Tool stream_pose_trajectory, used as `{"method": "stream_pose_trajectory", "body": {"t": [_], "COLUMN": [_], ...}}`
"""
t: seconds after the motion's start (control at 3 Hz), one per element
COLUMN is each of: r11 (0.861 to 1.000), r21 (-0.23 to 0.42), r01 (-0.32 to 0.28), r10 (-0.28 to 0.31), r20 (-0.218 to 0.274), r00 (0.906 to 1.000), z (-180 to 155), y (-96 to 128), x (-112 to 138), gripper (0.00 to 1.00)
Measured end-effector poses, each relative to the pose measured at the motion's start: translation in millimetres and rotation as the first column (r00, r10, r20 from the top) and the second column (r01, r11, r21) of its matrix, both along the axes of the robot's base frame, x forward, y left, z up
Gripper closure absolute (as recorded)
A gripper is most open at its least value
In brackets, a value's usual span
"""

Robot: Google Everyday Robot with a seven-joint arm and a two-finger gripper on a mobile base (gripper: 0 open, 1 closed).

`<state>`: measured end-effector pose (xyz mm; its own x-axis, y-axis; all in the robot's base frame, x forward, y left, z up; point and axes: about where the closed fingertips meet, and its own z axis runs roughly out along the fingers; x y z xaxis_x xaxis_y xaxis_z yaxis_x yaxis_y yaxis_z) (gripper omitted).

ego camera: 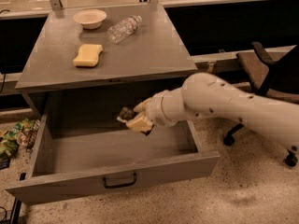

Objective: Pick rxbar chocolate from top drawer and place on counter

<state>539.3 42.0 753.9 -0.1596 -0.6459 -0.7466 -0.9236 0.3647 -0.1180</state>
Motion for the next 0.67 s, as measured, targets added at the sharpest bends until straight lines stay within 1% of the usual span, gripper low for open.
{"method": "stream_pose_trajectory", "body": {"t": [0.33,0.67], "r11": [1.0,1.0], "r21": [0.029,0.008], "r01": [0.003,0.015], "r10": [-0.004,-0.016], "r20": [0.049,0.156], "r00": [0.9988,0.9877], "z": [47,87], "y": [-13,-20], "x": [18,75], "gripper": [1.0,1.0]}}
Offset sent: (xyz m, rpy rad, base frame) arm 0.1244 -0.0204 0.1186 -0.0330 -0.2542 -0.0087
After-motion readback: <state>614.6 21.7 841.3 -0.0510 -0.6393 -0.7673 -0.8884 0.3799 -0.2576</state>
